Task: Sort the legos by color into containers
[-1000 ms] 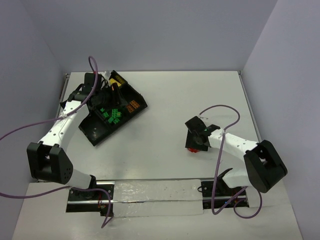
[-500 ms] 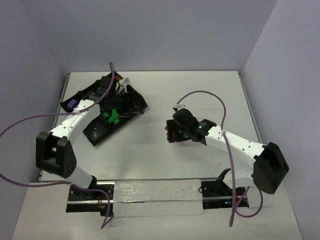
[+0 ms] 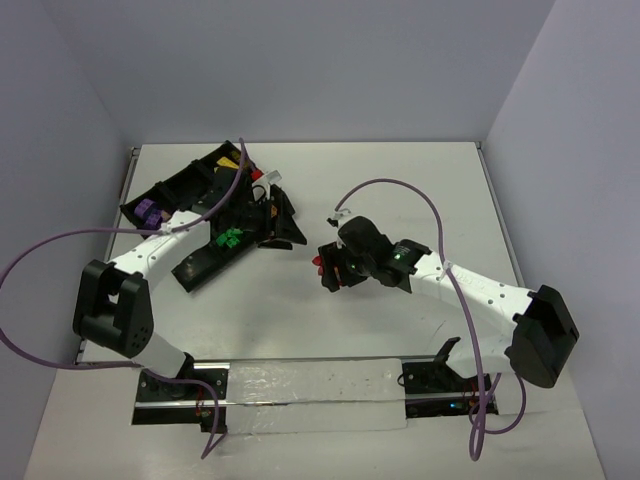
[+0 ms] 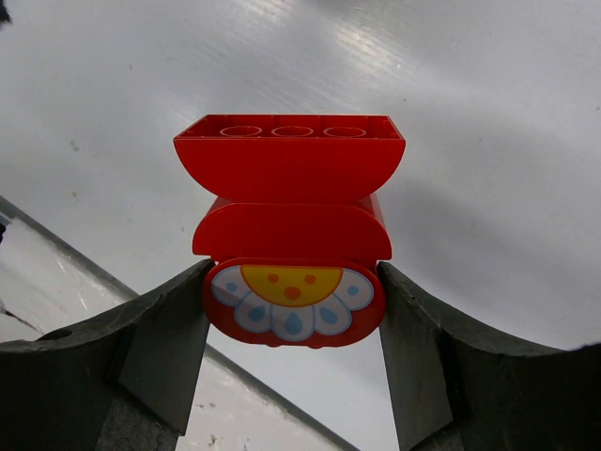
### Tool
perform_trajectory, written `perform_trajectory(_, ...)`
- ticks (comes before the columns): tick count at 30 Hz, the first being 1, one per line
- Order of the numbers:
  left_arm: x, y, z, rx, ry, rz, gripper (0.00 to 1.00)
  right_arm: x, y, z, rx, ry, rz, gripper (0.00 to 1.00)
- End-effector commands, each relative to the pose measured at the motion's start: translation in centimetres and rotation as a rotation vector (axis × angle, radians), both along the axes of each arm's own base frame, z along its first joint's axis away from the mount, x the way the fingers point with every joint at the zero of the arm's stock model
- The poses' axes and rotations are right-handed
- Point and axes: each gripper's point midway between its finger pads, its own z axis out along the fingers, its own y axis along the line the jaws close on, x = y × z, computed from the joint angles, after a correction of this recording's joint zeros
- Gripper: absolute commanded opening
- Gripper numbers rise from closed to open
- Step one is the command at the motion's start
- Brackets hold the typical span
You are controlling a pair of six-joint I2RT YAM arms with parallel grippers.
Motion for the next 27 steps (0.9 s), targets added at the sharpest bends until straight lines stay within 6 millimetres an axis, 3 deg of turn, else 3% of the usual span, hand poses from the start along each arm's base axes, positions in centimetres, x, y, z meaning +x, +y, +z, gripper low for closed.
perform_trajectory(1,-0.8,-1.9,0.9,-0.108,0.000,-0.064,0.73,0.4,1.4,3.0,0.058,-0.067,0.039,0.33)
perform_trajectory(8,-1.3,-2.6,-0.4,-0.068,0.002,-0.105,0.73,0.0,2.3,4.1,0.084,-0.075,0.081,0.34)
perform_trajectory(21,-2.6,-4.7,-0.7,-0.112,0.049,-0.194,0.72,-0.1,2.6,4.3,0.066,-0.083,0.103,0.34)
perform_trajectory(24,-2.8,-5.1,-0.5,-0.130,0.052,-0.204,0.65,-0.1,2.5,4.1,0.058,-0.082,0.102,0.34)
perform_trajectory(27,-2.9,-5.3,-0.2,-0.149,0.062,-0.210,0.49,0.1,2.4,4.1,0.054,-0.085,0.096,0.34)
